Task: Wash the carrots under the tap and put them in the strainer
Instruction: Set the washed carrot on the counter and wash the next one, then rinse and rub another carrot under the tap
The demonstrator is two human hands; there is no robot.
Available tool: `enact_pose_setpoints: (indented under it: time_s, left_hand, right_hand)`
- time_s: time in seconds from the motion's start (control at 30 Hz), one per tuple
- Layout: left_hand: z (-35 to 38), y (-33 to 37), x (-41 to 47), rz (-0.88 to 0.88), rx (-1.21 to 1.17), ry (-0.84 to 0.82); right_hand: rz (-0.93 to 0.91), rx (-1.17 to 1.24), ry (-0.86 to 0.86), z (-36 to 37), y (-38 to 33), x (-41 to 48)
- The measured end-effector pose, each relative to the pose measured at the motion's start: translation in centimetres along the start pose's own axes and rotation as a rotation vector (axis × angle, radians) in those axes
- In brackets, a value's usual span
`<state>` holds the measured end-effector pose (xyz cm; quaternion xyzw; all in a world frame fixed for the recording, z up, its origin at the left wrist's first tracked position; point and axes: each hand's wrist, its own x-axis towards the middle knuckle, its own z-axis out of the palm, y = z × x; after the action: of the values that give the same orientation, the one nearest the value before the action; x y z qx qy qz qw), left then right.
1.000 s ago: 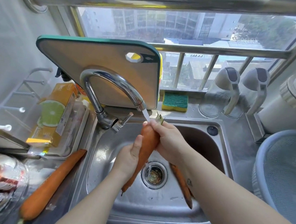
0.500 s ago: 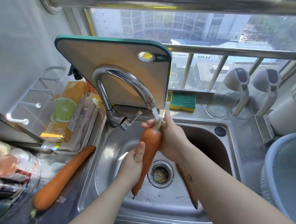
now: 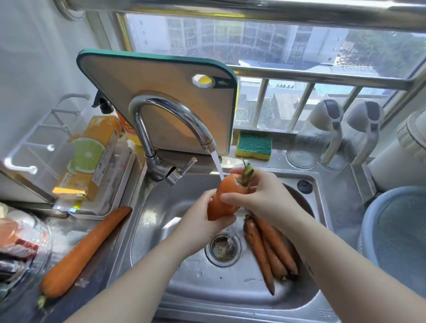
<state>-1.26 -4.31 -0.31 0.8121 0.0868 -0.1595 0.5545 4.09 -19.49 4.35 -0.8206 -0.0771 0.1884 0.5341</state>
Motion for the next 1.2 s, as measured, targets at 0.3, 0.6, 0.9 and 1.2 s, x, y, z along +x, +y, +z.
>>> enact_pose_setpoints:
  time_s: [0.3,0.6,0.9,1.2]
  left_hand:
    - [-3.2,0.3,-1.1,-0.019,0.148,-0.055]
    - [-6.8,-2.0,-6.5,0.141,0.16,0.402]
    - [-10.0,-9.3,-9.8,-0.271,0.382,0.49]
    - [-9.6,-10.6,-10.3,-0.317,0.796,0.545]
  right_hand:
    - [-0.16,-0.06,0.064,2.6,-0.9,-1.7]
    - [-0.062,0.409,-0.115,8.0,-3.4,0.1]
    - [0.333,0.388,-0.403,18.3,-1.1,2.9]
    - [0.419,0.327,-0.425,21.7,1.0,3.8]
